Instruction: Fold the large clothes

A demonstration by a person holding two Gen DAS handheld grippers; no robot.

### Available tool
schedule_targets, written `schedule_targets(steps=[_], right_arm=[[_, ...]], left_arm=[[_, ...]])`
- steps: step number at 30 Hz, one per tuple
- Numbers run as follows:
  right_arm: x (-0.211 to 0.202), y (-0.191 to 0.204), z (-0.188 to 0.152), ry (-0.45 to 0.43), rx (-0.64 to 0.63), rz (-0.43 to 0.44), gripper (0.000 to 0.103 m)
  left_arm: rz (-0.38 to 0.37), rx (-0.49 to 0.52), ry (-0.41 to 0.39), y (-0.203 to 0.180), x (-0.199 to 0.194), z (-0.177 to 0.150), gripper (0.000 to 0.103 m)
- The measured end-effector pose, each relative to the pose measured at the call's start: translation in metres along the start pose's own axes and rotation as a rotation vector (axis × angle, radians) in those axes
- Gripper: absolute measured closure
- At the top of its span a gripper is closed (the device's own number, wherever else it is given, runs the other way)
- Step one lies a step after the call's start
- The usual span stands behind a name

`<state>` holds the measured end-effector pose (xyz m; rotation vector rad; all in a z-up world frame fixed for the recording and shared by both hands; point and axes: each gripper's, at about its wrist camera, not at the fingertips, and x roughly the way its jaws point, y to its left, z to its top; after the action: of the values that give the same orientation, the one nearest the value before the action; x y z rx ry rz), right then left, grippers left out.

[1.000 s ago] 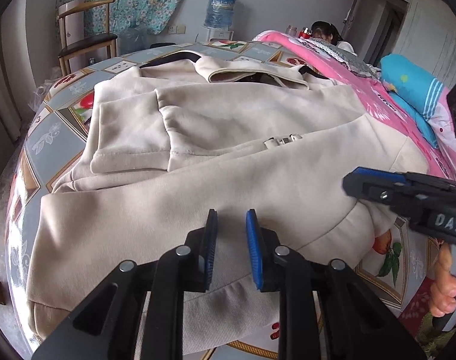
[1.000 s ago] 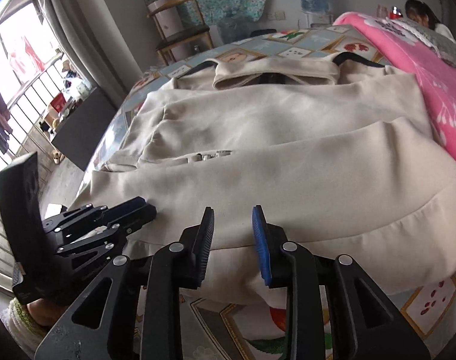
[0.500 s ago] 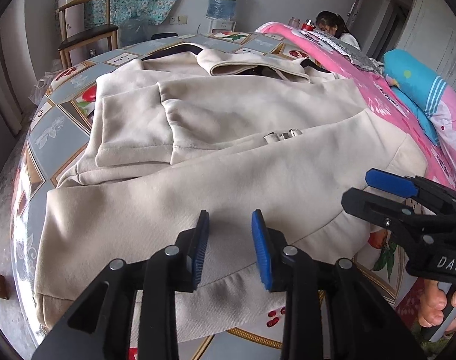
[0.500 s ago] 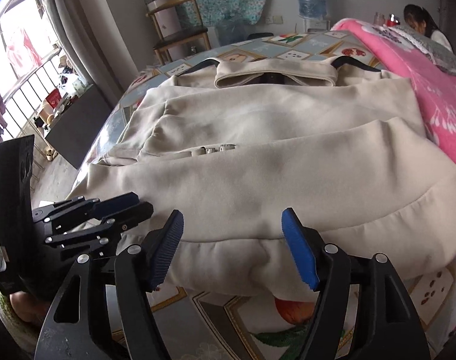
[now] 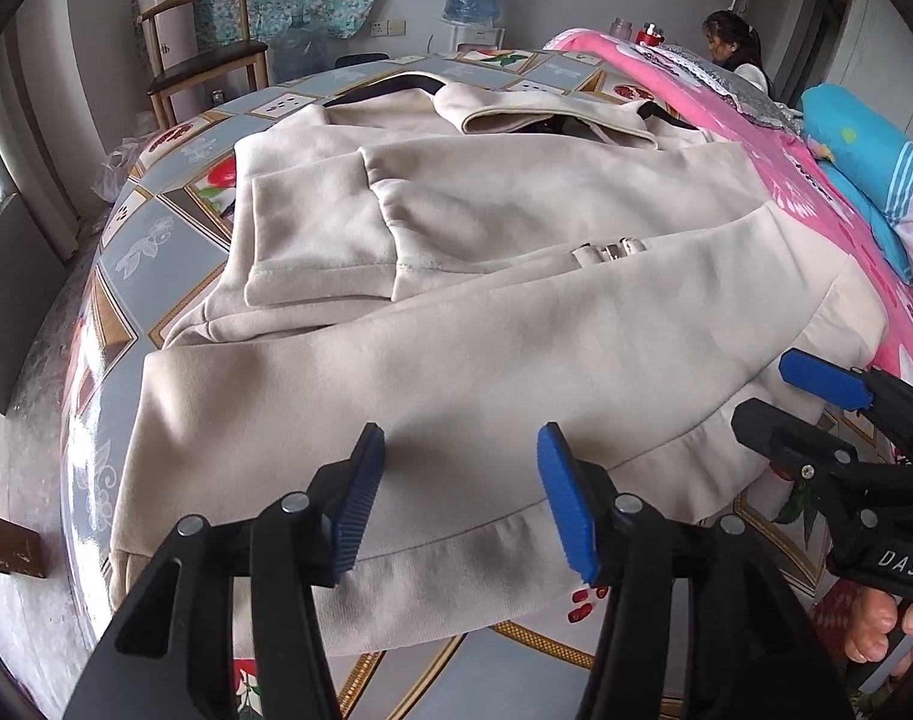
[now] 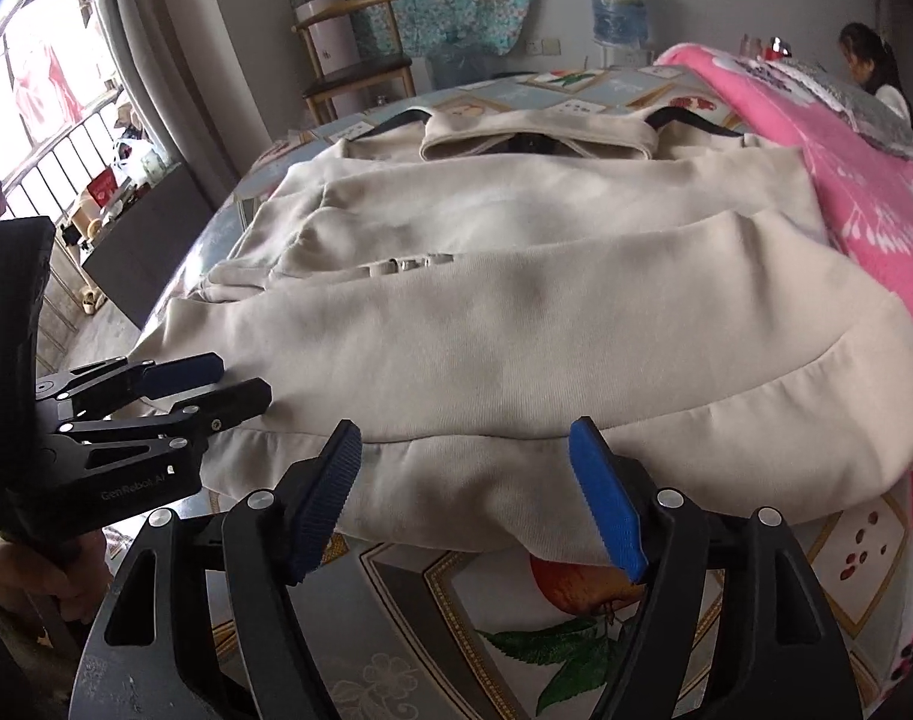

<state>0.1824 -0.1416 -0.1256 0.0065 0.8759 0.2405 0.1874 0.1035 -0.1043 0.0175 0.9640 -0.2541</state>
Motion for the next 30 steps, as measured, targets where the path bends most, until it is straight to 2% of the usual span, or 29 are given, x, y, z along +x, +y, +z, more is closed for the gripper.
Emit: schedule_targets(steps=[3,6,11,16,22,24,30], right_arm=[[0.016,0.001,-0.007,0.055,-0.019,-0.023,0.033],[0.018,0.002,-0.010,0.052,-0.031,-0.031,0.032],[0.016,-0.006,-0.010,0.053,0.000,0.023,0.031],[0.017,-0.005,-0.008,0.068,-0.015,0.056,0.024],[0.019,-0.002,-0.006,0.088,-0.035,0.053,0.022],[0.019,-0.002,-0.006,0.091,-0.031,0.054,0.022],[0.019,0.001,-0.006,0.099,-0.041,0.040,0.022]], left_arm=[[0.012,-0.020,-0.018,0.006,-0.007,-0.001,0.048],[0.037,-0.046,-0.054,0.017,-0.021,-0.002,0.044],[0.073,-0.128,-0.144,0.052,-0.055,-0.013,0.038],[0.094,-0.146,-0.166,0.085,-0.071,-0.030,0.038],[0.003,-0.198,-0.130,0.106,-0.056,-0.030,0.040],[-0.034,-0.226,-0.094,0.110,-0.046,-0.028,0.050],[-0.059,-0.286,-0.019,0.119,-0.029,-0.033,0.053]])
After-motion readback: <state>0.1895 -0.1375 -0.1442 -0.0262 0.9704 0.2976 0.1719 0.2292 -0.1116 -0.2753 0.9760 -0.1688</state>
